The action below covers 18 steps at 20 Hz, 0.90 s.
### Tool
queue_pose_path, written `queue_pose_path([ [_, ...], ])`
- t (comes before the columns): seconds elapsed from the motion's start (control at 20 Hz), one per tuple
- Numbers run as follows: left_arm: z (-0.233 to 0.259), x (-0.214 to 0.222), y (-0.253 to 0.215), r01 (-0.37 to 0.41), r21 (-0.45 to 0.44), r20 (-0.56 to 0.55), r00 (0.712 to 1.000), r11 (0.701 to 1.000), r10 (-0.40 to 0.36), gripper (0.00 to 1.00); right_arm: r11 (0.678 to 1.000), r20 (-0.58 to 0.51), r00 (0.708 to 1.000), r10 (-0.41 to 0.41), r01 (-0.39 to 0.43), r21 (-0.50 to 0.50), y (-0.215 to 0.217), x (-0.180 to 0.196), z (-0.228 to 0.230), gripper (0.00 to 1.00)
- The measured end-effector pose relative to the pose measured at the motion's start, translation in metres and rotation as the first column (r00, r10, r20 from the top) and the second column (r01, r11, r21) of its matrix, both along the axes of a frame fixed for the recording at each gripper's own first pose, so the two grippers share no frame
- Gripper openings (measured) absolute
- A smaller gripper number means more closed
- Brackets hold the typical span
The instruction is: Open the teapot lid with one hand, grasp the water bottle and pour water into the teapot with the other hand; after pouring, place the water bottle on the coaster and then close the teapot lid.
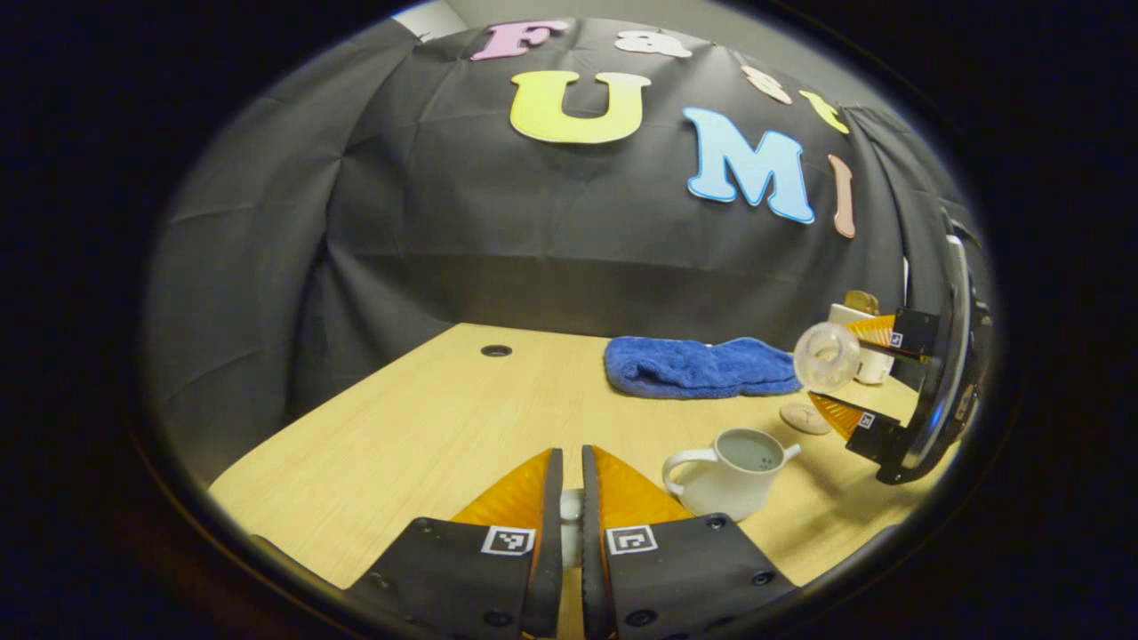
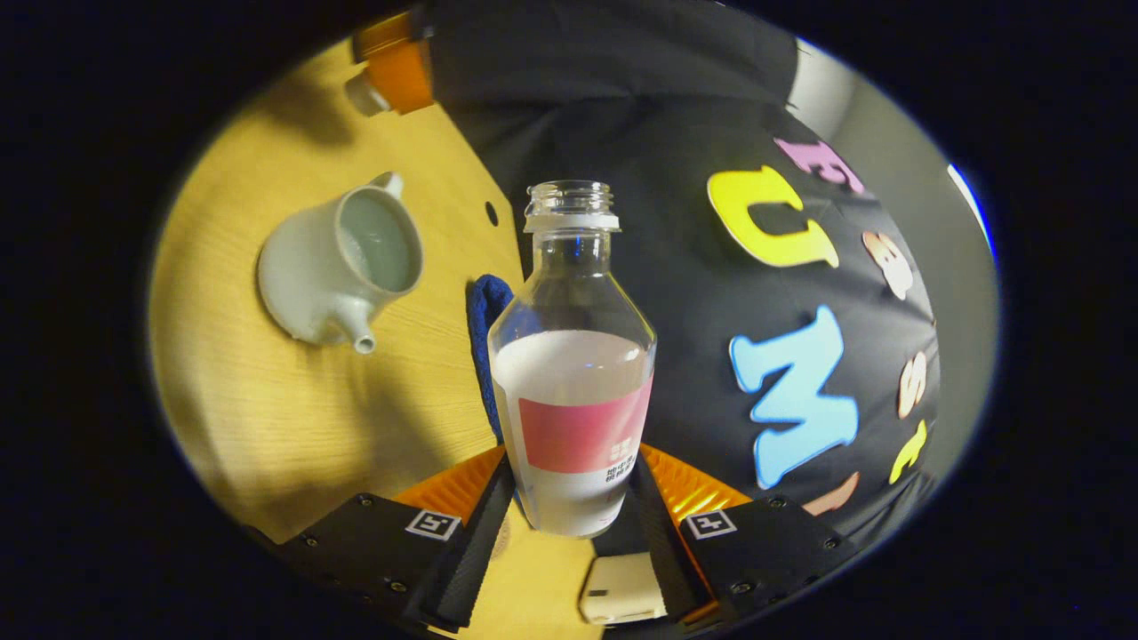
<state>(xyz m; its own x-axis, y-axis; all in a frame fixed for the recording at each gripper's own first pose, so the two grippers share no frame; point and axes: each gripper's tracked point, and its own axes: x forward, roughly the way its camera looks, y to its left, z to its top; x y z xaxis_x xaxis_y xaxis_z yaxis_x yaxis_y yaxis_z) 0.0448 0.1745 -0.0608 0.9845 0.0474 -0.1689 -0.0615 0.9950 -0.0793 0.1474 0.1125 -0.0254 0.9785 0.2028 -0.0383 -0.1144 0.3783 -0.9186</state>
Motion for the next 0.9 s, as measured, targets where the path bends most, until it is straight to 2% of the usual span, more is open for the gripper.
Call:
queue_pose_path([
  [0.1,0.002,0.000,-0.002,0.003,-0.001,0.000,1.000,1.000,-0.003,0.17,0.985,-0.050,0.999,-0.015,0.024,0.171,-0.011,0.004,-0.002,0.77],
  [0.15,0.002,0.000,-0.004,0.004,0.001,0.000,1.000,1.000,-0.004,0.17,0.966,-0.085,0.996,-0.013,0.035,0.256,-0.017,0.004,-0.004,0.77],
  [0.35,0.003,0.000,-0.008,0.008,0.000,0.002,1.000,1.000,-0.008,0.16,0.837,-0.217,0.976,0.004,0.116,0.535,-0.020,0.019,-0.009,0.77],
  [0.7,0.004,0.001,-0.016,0.018,-0.004,0.004,1.000,1.000,-0.018,0.17,0.623,-0.338,0.935,0.109,0.201,0.756,-0.018,0.021,-0.017,0.77],
  [0.9,0.006,0.001,-0.020,0.025,-0.004,0.005,1.000,1.000,-0.025,0.17,0.537,-0.393,0.912,0.116,0.276,0.797,-0.013,0.025,-0.028,0.77],
])
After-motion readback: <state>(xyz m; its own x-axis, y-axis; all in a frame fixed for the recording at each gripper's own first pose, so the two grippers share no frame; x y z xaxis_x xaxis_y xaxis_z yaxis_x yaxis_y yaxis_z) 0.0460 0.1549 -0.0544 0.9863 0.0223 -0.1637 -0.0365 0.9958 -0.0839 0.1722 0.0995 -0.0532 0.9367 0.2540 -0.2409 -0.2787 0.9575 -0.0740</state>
